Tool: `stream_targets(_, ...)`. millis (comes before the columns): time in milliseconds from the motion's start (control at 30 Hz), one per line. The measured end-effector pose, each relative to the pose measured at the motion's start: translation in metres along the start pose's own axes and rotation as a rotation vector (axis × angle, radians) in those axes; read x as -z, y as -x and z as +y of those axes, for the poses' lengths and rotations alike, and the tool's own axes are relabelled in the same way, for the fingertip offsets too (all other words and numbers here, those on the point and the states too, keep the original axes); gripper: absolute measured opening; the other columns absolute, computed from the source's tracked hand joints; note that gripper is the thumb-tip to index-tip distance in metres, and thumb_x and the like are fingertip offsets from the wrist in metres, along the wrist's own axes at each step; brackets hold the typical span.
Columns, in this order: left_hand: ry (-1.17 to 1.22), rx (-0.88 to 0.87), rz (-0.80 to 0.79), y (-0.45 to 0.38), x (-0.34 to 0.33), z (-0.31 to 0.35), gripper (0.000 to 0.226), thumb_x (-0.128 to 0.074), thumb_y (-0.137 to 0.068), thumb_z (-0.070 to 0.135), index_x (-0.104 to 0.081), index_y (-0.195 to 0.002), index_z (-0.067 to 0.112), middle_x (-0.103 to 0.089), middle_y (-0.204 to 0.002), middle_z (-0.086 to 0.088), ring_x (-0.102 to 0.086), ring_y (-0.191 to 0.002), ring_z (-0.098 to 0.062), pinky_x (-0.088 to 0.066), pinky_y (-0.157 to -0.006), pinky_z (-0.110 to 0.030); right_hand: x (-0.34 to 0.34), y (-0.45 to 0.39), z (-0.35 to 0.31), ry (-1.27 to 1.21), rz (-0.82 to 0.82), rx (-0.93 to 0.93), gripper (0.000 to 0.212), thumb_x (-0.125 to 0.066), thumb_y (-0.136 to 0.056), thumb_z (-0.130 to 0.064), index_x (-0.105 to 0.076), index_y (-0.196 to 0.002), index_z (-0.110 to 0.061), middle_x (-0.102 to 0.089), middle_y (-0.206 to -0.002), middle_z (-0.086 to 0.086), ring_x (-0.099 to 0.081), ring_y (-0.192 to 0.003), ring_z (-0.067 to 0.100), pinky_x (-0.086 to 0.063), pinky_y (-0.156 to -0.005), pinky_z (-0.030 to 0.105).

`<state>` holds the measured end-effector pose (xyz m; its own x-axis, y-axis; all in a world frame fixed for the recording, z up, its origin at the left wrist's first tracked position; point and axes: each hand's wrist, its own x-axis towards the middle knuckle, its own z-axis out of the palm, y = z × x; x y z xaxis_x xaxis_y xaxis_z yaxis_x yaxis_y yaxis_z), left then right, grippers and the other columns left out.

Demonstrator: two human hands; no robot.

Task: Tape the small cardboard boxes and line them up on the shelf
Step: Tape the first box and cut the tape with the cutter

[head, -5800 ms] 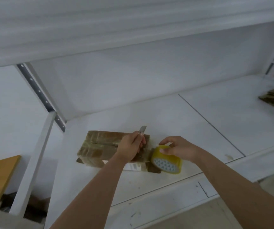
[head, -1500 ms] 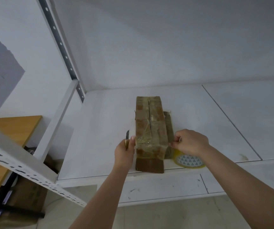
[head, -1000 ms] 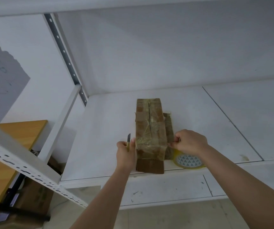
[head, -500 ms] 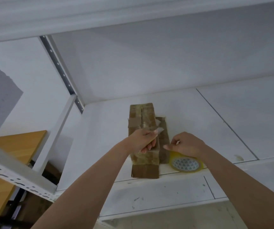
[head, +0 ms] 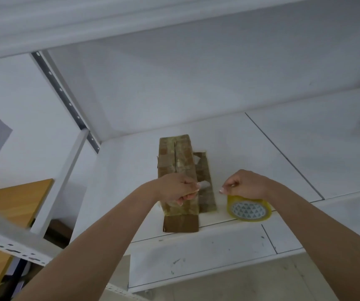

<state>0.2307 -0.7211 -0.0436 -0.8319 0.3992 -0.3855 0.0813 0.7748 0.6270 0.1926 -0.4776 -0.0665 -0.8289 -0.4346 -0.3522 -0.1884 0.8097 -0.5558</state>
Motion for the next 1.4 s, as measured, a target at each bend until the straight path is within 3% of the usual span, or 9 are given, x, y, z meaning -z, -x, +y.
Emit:
stream_targets(233,-0.547,0.206,-0.052,-0.011,-0.007,0.049,0.05,-0.027,-0.103,0.05,-0.063,-0.111,0.015,-0.057,-0.065,0.004,-0.068,-0.056,-0.01,-0.047,-0.074,-0.031,-0.007,0.007,-0.004,0.004,0.126,-0.015,0.018,-0.062,-0.09,-0.048,-0.077,-0.089,-0.039,-0.066,-0.085,-0.024,-0.063,-0.083,0.005,-0.045,-0.071,0.027)
stream_targets(367,-0.665,0.299,-0.021,-0.017,-0.014,0.056,0.052,-0.025,-0.103,0.052,-0.062,-0.115,0.017,-0.065,-0.073,0.002,-0.07,-0.058,-0.012,-0.051,-0.073,-0.031,-0.009,0.01,-0.006,-0.011,0.164,-0.014,0.017,-0.063,-0.089,-0.047,-0.077,-0.083,-0.039,-0.059,-0.068,-0.027,-0.059,-0.073,0.0,-0.04,-0.063,0.024)
stream_targets(567,0.013,0.162,0.0,0.009,0.004,0.027,0.044,-0.032,-0.105,0.041,-0.052,-0.079,0.011,-0.057,-0.069,0.002,-0.056,-0.058,-0.009,-0.046,-0.063,-0.019,-0.001,0.023,0.014,-0.065,0.175,-0.087,0.017,-0.066,-0.087,-0.047,-0.075,-0.076,-0.038,-0.072,-0.092,-0.016,-0.066,-0.089,0.01,-0.051,-0.089,0.034)
stream_targets(700,0.27,0.267,0.297,0.012,0.002,0.017,0.036,-0.036,-0.105,0.035,-0.056,-0.087,0.011,-0.057,-0.076,-0.003,-0.05,-0.056,-0.008,-0.042,-0.054,-0.018,-0.006,0.024,0.02,-0.068,0.222,-0.12,0.016,-0.066,-0.087,-0.049,-0.076,-0.08,-0.039,-0.071,-0.089,-0.02,-0.064,-0.085,0.005,-0.048,-0.081,0.029)
stream_targets(833,-0.126,0.392,0.45,0.001,-0.02,0.031,0.059,-0.059,-0.089,0.057,-0.055,-0.119,0.007,-0.067,-0.102,-0.004,-0.064,-0.093,-0.02,-0.052,-0.079,-0.031,-0.008,0.021,0.017,-0.026,0.23,-0.132,0.017,-0.062,-0.088,-0.05,-0.076,-0.081,-0.042,-0.071,-0.09,-0.022,-0.064,-0.085,0.003,-0.047,-0.077,0.028)
stream_targets(933,-0.336,0.496,0.484,-0.008,-0.039,0.042,0.079,-0.068,-0.084,0.044,-0.032,-0.146,0.011,-0.064,-0.111,-0.004,-0.064,-0.101,-0.026,-0.054,-0.077,-0.035,-0.01,0.02,0.017,-0.016,0.226,-0.133,0.019,-0.061,-0.088,-0.05,-0.075,-0.076,-0.043,-0.069,-0.089,-0.025,-0.063,-0.086,0.001,-0.045,-0.075,0.026)
stream_targets(1067,-0.397,0.521,0.52,-0.015,-0.033,0.045,0.092,-0.069,-0.084,0.043,-0.018,-0.151,0.005,-0.063,-0.117,-0.006,-0.064,-0.103,-0.028,-0.051,-0.073,-0.034,-0.009,0.021,0.02,-0.053,0.25,-0.137,0.021,-0.062,-0.089,-0.049,-0.073,-0.072,-0.042,-0.064,-0.076,-0.026,-0.061,-0.078,-0.001,-0.042,-0.068,0.025)
stream_targets(1233,-0.473,0.57,0.635,-0.012,-0.024,0.048,0.089,-0.06,-0.079,0.072,-0.037,-0.141,0.012,-0.047,-0.135,-0.01,-0.063,-0.101,-0.026,-0.042,-0.063,-0.032,-0.008,0.023,0.018,-0.145,0.34,-0.128,0.024,-0.061,-0.09,-0.049,-0.074,-0.074,-0.037,-0.067,-0.076,-0.017,-0.063,-0.076,0.006,-0.049,-0.073,0.029)
stream_targets(1400,-0.571,0.511,0.604,-0.007,-0.026,0.039,0.053,-0.055,-0.094,0.047,-0.046,-0.135,0.014,-0.054,-0.124,-0.004,-0.063,-0.1,-0.024,-0.04,-0.064,-0.031,0.003,0.02,0.011,-0.272,0.473,-0.101,0.02,-0.061,-0.089,-0.05,-0.07,-0.072,-0.045,-0.064,-0.074,-0.026,-0.061,-0.078,0.002,-0.045,-0.07,0.028)
